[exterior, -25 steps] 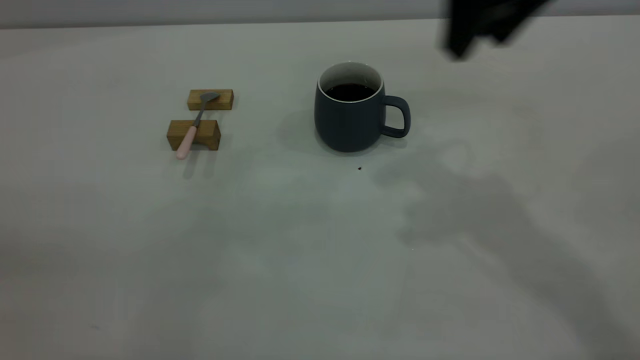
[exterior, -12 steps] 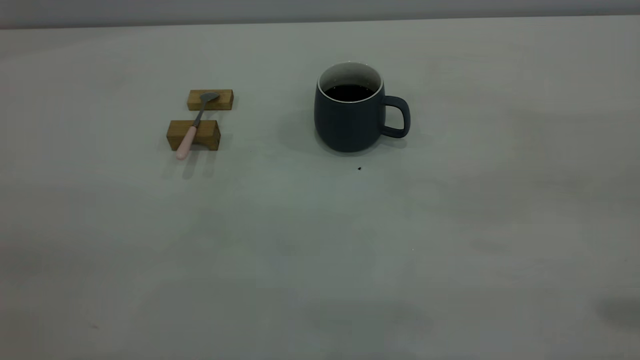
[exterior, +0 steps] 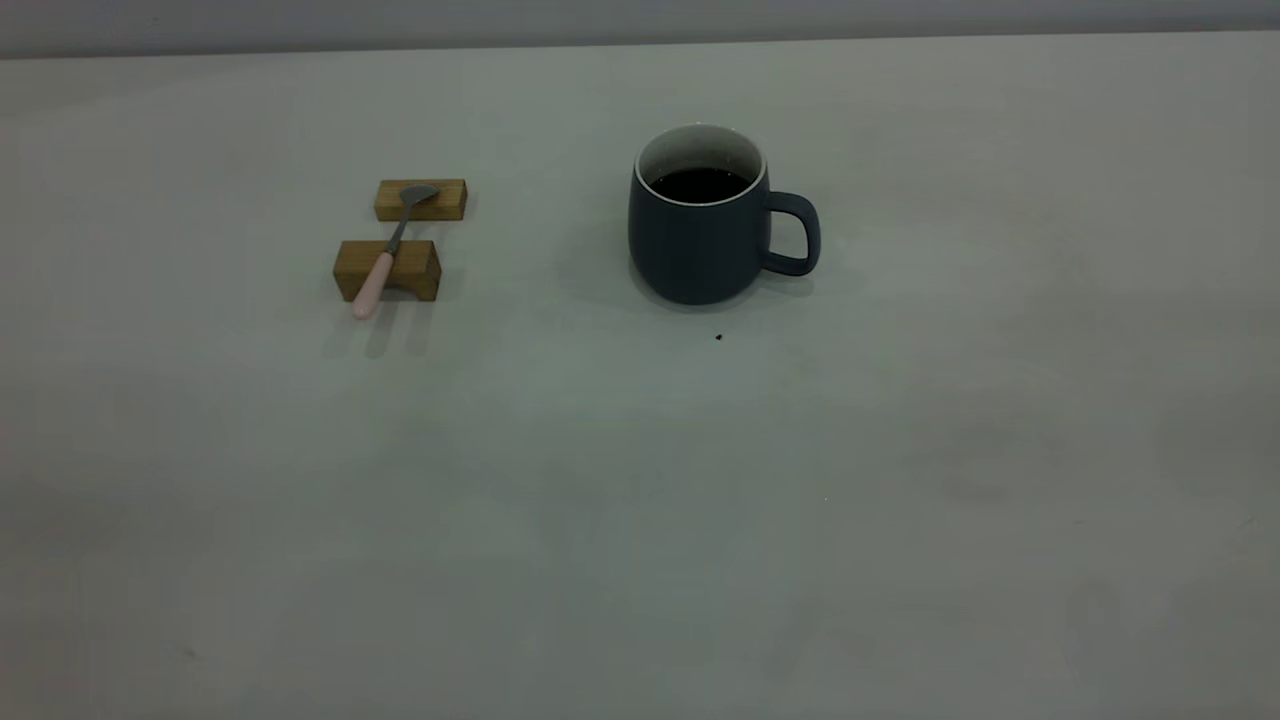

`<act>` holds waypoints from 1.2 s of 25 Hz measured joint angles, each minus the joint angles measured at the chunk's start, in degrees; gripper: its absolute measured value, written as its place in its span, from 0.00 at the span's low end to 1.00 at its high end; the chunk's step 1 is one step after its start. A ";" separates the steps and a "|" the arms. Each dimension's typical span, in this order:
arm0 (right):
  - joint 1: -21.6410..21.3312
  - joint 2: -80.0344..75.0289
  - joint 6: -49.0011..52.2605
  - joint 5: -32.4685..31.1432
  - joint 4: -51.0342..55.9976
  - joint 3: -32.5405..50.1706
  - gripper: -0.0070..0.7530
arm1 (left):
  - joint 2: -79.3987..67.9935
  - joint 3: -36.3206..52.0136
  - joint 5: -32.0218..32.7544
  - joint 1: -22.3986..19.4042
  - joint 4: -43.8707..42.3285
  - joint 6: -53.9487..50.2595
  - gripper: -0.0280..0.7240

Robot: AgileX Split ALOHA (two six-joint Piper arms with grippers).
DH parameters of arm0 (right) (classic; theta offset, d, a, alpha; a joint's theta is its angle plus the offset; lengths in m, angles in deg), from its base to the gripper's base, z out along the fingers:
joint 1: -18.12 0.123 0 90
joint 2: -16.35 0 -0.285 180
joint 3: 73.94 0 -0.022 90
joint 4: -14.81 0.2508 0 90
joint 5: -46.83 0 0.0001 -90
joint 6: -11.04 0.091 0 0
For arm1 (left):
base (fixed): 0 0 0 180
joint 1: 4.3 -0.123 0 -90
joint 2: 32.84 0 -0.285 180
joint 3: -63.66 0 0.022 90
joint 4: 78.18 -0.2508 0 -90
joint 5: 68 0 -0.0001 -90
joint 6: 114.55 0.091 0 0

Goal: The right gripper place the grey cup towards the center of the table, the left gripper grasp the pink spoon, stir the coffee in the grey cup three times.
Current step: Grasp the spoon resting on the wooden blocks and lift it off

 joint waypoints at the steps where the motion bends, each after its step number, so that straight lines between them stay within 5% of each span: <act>1: 0.00 1.51 0.00 -0.07 0.00 0.00 0.70 | 0.00 0.00 0.00 0.00 0.00 0.00 0.45; 25: 0.00 4.08 0.14 -0.56 -0.21 0.00 0.70 | -0.07 0.00 -0.04 0.00 0.49 -0.56 0.45; 30: -0.11 4.08 0.25 -0.56 -0.21 0.00 0.70 | -7.82 -2.35 -4.34 0.00 0.97 -1.36 0.55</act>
